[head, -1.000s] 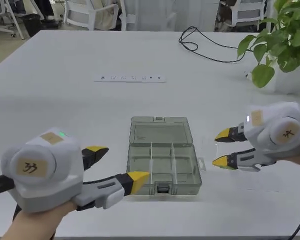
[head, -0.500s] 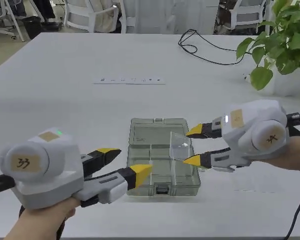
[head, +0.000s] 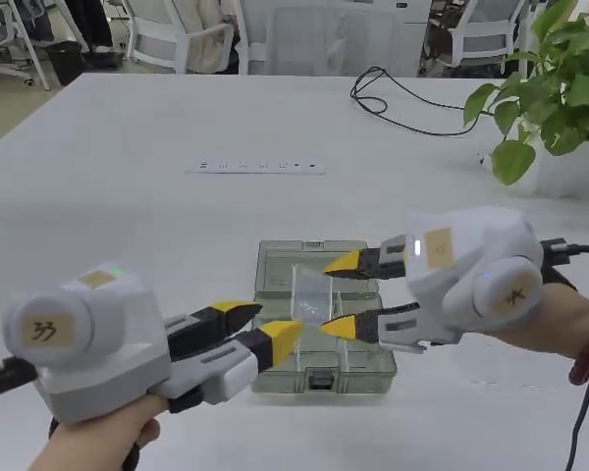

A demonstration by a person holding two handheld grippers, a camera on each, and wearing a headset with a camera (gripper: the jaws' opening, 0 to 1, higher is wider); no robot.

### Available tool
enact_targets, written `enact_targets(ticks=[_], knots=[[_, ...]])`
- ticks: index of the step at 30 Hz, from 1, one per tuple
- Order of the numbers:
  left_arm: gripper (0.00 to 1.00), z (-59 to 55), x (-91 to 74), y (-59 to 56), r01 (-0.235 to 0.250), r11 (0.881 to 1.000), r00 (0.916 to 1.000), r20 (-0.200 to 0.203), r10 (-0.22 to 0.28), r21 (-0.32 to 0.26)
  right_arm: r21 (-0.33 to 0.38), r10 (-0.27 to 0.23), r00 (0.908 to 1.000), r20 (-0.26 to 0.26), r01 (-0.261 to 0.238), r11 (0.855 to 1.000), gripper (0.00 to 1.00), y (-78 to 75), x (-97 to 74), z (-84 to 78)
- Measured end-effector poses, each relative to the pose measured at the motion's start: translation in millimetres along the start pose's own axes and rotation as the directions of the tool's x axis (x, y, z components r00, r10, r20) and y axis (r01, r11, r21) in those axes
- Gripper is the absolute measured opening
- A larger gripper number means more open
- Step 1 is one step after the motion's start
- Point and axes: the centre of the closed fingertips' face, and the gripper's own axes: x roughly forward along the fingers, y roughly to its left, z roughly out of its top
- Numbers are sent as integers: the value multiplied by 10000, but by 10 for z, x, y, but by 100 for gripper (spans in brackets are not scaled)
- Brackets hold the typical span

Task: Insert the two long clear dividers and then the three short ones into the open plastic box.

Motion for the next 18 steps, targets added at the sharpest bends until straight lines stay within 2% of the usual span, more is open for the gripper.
enact_targets(ticks=[3, 10, 14, 18], knots=[[21, 30, -7, -21, 123, 9997, 9996, 257, -118, -193, -90, 38, 9999, 149, -37, 10000, 32, 31, 12, 78], [11, 32, -10, -51, 296, 9991, 9989, 359, -285, -304, -191, -36, 9993, 384, 44, 9998, 32, 39, 23, 204], [5, 56, -17, -53, 288, 9988, 9982, 540, -266, -407, -270, -50, 9990, 433, 62, 9996, 32, 40, 35, 236], [0, 79, -20, -65, 391, 9964, 9971, 688, -340, -748, -293, -147, 9988, 463, 161, 9994, 32, 22, 46, 253]])
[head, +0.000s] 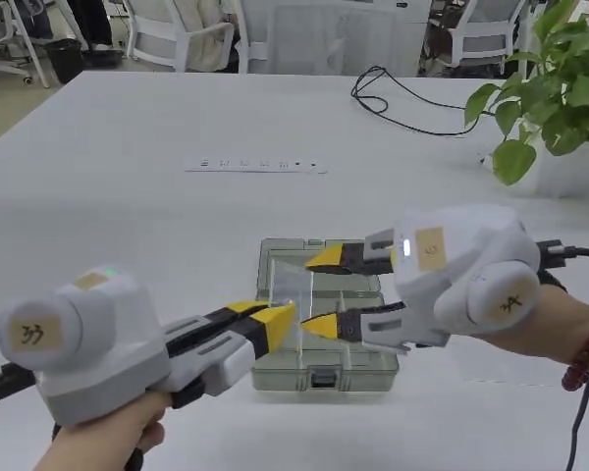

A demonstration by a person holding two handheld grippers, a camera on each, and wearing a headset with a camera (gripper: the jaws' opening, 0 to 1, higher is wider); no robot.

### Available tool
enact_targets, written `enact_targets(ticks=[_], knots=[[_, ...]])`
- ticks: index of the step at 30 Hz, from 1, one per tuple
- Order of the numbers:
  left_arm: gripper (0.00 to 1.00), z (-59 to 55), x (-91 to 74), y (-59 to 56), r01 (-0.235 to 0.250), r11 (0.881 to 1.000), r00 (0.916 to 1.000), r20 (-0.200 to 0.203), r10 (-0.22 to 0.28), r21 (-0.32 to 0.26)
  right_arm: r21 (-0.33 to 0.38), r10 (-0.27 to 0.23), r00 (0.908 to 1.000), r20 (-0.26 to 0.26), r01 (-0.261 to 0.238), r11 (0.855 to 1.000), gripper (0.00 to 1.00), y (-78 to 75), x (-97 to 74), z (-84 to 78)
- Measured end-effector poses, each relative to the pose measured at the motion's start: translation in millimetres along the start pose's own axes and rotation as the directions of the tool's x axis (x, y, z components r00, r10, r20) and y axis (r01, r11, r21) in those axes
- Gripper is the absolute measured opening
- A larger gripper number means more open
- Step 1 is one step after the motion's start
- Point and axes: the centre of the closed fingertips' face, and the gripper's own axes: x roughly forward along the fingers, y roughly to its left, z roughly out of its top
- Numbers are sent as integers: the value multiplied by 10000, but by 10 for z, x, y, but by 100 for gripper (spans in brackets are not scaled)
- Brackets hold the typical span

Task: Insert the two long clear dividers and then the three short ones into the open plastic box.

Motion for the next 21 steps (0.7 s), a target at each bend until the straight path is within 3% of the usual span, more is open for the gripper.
enact_targets(ticks=[7, 9, 12, 16, 21], knots=[[0, 0, -14, 46, -226, 9958, 9997, -48, 223, -886, -48, -156, 9999, -23, 156, 9999, 32, -1, 21, 14], [0, 5, -12, 56, -229, 9891, 9997, -74, 221, -1452, -8, -238, 9997, -17, 238, 9997, 32, -5, 20, 15], [0, 28, -14, 56, -158, 9833, 9999, 10, 162, -1815, -43, -406, 9992, 28, 406, 9992, 33, -21, 10, 28], [0, 45, -8, 29, -226, 9811, 9997, 59, 242, -1920, -59, -588, 9982, 71, 588, 9983, 33, -47, -5, 41], [0, 61, 5, 24, -405, 9896, 9992, -55, 401, -1383, 24, -697, 9975, 115, 697, 9976, 34, -65, -11, 49]])
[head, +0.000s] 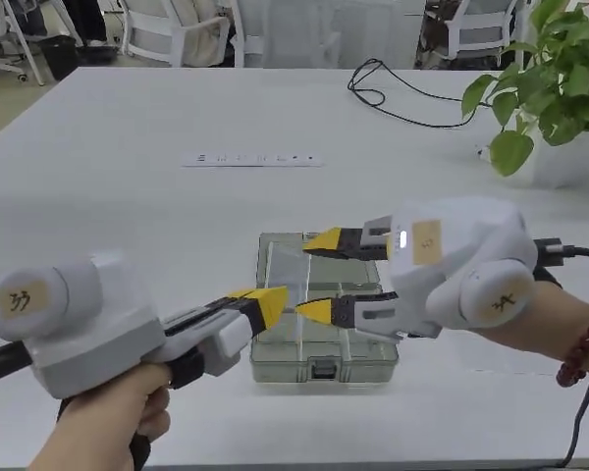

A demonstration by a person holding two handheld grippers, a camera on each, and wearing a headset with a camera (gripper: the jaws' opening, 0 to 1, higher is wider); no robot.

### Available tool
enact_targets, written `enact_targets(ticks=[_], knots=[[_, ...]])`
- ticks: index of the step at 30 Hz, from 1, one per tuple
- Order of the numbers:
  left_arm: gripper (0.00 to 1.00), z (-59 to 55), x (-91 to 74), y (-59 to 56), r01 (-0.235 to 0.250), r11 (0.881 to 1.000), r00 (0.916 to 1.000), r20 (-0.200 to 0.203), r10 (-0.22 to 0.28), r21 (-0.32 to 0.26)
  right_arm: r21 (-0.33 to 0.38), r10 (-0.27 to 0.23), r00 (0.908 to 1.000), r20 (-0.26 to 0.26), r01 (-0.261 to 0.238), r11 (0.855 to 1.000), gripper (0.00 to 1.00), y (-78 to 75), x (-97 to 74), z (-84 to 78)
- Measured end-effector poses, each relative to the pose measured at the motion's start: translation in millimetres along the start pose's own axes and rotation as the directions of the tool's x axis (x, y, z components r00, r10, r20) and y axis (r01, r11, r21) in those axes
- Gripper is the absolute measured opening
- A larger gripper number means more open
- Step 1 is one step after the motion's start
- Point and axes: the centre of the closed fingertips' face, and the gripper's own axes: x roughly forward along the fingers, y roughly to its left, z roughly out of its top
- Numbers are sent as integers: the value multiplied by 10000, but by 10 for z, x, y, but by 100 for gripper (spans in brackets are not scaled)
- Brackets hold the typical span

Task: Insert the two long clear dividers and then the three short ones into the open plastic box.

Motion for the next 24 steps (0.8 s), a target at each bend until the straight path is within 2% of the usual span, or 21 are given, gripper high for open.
enact_targets(ticks=[4, 5, 6, 8, 12, 16, 19, 22, 24], knots=[[0, -3, -24, 51, -133, 9970, 9998, -129, 143, 769, 306, -11, 10000, 76, 9, 9995, 35, -7, -8, 13], [0, -11, -32, 60, -127, 9933, 9997, -215, 152, 1153, 398, 1, 9999, 108, -5, 9992, 35, -9, -11, 20], [0, -28, -48, 87, -232, 9856, 9989, -371, 298, 1674, 723, 67, 9997, 229, -84, 9973, 35, -1, -17, 40], [0, -54, -62, 131, -286, 9720, 9972, -600, 437, 2333, 942, 97, 9993, 352, -130, 9955, 35, -8, -33, 62], [0, -47, -74, 132, -139, 9592, 9978, -584, 316, 2823, 1401, 233, 9986, 466, -296, 9897, 35, -5, -52, 67], [0, -61, -87, 113, 90, 9259, 9957, -888, 266, 3776, 1769, 372, 9977, 559, -466, 9831, 35, -1, -83, 57], [0, -88, -88, 77, 500, 8945, 9926, -1210, 47, 4443, 2010, 522, 9960, 726, -659, 9774, 34, -6, -114, 68], [0, -134, -83, 53, 804, 8732, 9879, -1550, -56, 4807, 2225, 815, 9927, 888, -995, 9698, 33, 14, -143, 79], [0, -175, -84, 31, 1089, 8477, 9827, -1847, -131, 5193, 2299, 960, 9912, 906, -1146, 9664, 33, 30, -159, 77]])
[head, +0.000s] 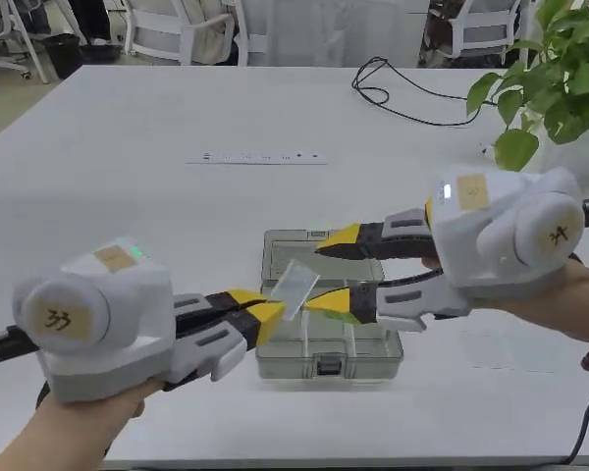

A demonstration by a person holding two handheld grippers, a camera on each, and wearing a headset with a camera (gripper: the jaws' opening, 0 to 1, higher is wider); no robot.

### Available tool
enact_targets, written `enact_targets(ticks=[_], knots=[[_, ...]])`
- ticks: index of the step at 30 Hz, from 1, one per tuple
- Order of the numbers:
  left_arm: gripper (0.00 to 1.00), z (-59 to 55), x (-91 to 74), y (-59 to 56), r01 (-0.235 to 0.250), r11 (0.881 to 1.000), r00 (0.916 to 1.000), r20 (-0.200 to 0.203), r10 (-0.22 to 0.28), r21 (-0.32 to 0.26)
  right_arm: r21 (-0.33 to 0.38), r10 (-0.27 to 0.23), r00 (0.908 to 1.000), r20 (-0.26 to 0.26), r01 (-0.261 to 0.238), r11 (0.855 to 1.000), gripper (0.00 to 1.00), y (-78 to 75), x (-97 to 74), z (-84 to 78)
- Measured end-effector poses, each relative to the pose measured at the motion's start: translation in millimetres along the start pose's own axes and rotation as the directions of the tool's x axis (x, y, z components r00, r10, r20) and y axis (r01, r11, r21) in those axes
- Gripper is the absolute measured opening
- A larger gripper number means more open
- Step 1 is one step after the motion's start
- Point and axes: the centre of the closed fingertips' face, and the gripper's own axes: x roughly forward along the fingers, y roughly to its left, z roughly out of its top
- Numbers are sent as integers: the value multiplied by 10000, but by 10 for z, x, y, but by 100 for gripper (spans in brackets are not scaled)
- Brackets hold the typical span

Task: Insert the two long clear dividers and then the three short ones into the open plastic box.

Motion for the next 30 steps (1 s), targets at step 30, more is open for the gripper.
enact_targets(ticks=[30], knots=[[0, -77, 46, -502, 2961, 9251, 9546, -1067, -2781, 2377, 367, 3414, 9384, -531, -3398, 9398, 15, 548, -125, -205]])
